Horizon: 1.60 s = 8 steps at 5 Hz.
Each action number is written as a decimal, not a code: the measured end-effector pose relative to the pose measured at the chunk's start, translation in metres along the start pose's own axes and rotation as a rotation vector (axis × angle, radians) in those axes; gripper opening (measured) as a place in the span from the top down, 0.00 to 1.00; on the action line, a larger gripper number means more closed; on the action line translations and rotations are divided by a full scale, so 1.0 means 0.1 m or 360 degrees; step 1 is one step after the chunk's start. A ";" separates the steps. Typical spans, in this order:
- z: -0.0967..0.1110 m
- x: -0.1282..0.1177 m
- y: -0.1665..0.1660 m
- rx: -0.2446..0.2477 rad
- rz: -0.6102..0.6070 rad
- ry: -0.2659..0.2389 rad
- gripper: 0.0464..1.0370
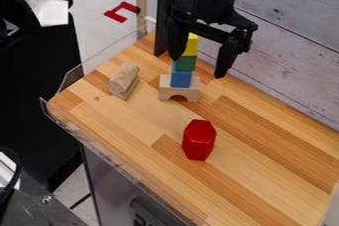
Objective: Pput the yellow cube on top of the red hexagon
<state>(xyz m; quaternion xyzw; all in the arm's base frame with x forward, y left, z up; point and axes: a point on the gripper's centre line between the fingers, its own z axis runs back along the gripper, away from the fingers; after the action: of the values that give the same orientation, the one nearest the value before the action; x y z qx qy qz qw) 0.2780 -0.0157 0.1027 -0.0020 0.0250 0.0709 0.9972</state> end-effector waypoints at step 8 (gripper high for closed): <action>0.23 0.27 0.40 0.0003 0.0651 -0.0101 0.04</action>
<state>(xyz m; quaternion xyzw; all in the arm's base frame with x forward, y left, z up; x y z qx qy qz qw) 0.3005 0.0282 0.1247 0.0061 -0.0067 0.2718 0.9623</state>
